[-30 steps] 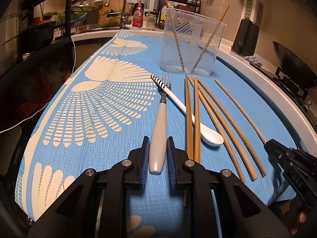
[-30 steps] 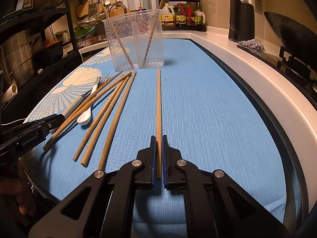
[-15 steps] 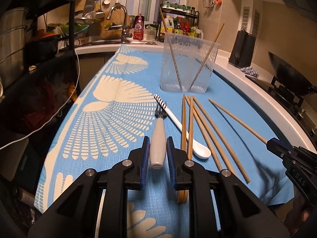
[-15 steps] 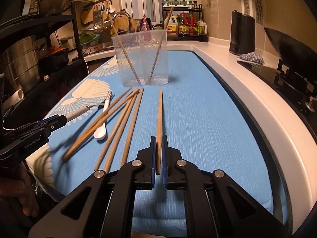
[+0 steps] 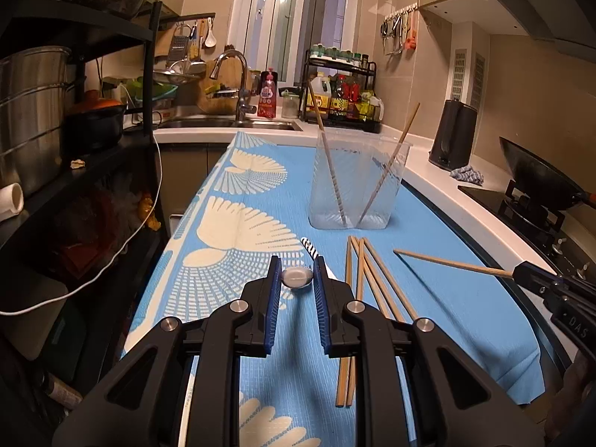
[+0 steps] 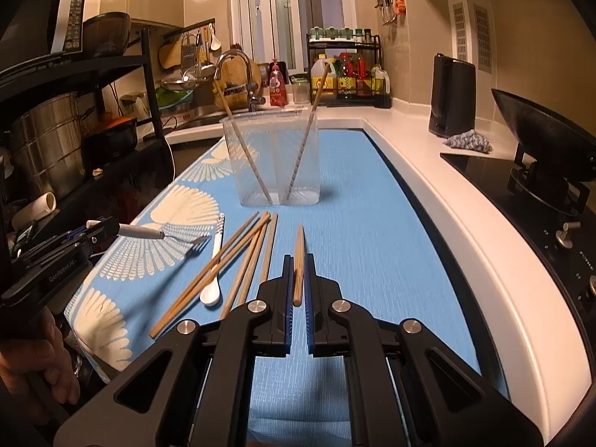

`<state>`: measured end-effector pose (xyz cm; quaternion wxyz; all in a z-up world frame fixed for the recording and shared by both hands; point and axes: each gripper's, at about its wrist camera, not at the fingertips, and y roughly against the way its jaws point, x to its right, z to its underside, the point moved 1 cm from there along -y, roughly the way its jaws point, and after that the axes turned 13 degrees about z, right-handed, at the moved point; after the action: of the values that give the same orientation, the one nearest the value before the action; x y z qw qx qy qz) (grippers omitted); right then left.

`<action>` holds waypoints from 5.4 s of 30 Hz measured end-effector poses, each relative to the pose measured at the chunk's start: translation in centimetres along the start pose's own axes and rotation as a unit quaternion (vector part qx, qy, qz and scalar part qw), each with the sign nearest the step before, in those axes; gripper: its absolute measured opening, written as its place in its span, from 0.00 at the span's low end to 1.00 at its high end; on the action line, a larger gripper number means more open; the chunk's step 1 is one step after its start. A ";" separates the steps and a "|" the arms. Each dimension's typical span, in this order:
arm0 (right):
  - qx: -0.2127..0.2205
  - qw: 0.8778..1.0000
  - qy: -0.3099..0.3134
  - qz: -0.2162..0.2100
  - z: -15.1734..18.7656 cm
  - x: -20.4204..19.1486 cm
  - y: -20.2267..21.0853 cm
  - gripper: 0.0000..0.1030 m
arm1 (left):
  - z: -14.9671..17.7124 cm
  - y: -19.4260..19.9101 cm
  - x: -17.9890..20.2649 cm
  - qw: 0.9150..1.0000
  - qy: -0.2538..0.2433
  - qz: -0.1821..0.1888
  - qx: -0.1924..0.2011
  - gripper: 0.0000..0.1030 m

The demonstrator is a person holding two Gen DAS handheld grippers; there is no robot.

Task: Organize utensils
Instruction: 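Grasp the white-handled fork with the left tool while the right tool holds the chopstick, then carry the fork and chopstick to the clear container and open both tools over it, then withdraw both open tools from the container toward the remaining utensils, then close the right tool on a wooden chopstick while the left tool grasps another chopstick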

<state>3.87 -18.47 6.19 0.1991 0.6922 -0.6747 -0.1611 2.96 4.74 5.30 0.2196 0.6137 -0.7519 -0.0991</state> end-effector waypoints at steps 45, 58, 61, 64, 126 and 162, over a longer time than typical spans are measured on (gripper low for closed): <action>0.058 0.998 -0.021 -0.011 -12.4 1.8 0.3 0.05 | -9.7 -3.2 -1.3 0.996 0.049 0.065 -0.044 0.17; 0.054 0.998 -0.008 -0.027 -16.5 1.1 -0.8 0.05 | -13.3 -4.4 -1.1 0.993 0.044 0.051 -0.102 0.17; 0.055 0.998 -0.003 -0.036 -18.7 0.7 -1.1 0.05 | -15.4 -4.6 -0.9 0.993 0.028 0.048 -0.108 0.17; 0.061 0.997 -0.003 -0.049 -21.3 0.3 -1.4 0.05 | -17.7 -4.7 -0.5 0.992 0.017 0.056 -0.109 0.17; 0.060 0.998 0.014 -0.008 -8.4 -1.7 -0.9 0.36 | -8.9 -4.3 2.2 0.997 -0.036 0.074 -0.010 0.49; -0.016 0.999 0.005 -0.041 1.3 -2.4 -3.4 0.17 | 0.5 -3.6 -0.4 0.997 0.011 0.042 -0.066 0.22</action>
<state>6.05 -16.14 3.27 0.2064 0.7169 -0.6421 -0.1765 5.99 4.23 3.23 0.2718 0.5667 -0.7663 -0.1329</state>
